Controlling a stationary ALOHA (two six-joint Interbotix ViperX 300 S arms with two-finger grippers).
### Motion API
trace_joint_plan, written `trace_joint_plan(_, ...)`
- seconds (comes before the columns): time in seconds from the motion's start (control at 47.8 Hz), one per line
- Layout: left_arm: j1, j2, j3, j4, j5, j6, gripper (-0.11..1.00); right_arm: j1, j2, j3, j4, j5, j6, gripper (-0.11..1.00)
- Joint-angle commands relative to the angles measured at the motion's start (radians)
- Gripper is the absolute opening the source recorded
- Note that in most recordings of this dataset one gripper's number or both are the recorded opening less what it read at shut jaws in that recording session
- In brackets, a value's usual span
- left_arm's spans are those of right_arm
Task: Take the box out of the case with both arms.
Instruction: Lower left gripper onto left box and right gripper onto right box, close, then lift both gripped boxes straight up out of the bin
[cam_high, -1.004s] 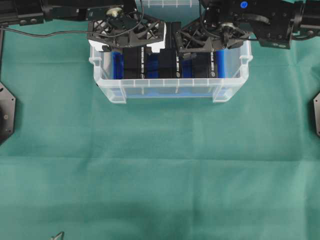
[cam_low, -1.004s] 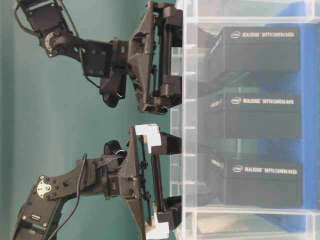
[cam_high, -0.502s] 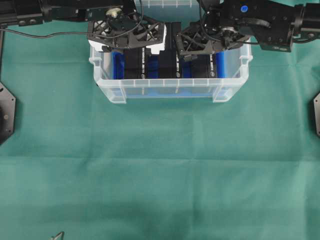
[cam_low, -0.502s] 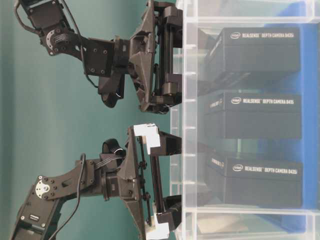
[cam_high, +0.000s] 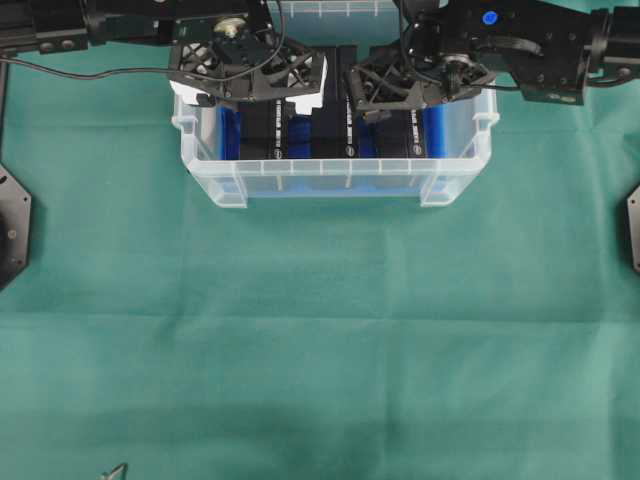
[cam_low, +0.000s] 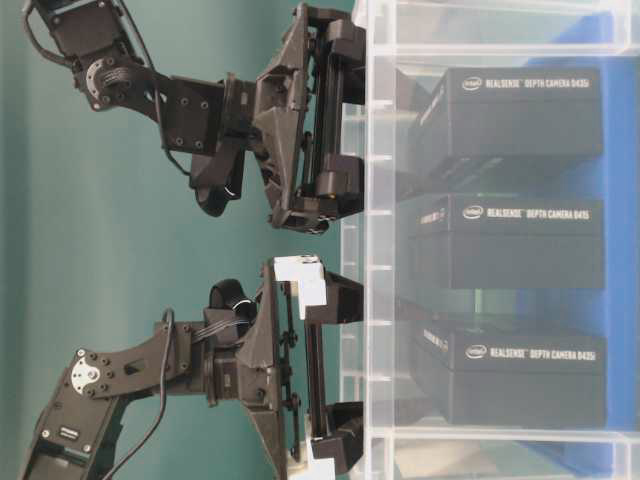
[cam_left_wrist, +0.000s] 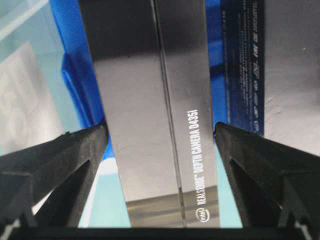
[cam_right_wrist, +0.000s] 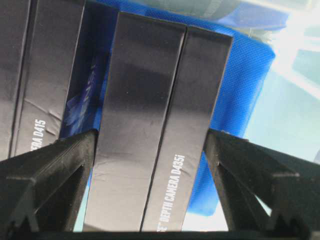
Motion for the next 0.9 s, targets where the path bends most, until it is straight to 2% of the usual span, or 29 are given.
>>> trace_joint_plan(0.0,0.006,-0.005,0.008,0.006,0.046,0.017,0.88,-0.003,-0.015,0.011,0.003,0.021,0.005,0.87)
trace_joint_plan(0.125,0.003,-0.005,0.006,0.006,0.043,0.021,0.82,-0.003,-0.015,0.012,-0.011,0.052,0.005,0.70)
trace_joint_plan(0.23,0.003,-0.006,0.008,0.006,0.023,0.023,0.64,-0.003,-0.018,0.017,-0.020,0.067,0.002,0.67)
trace_joint_plan(0.418,0.000,-0.014,0.017,0.003,-0.037,0.021,0.64,0.002,-0.029,0.032,-0.020,0.067,0.002,0.67)
trace_joint_plan(0.878,0.000,-0.017,0.015,0.003,-0.037,0.015,0.64,0.002,-0.037,0.038,-0.020,0.067,0.002,0.67)
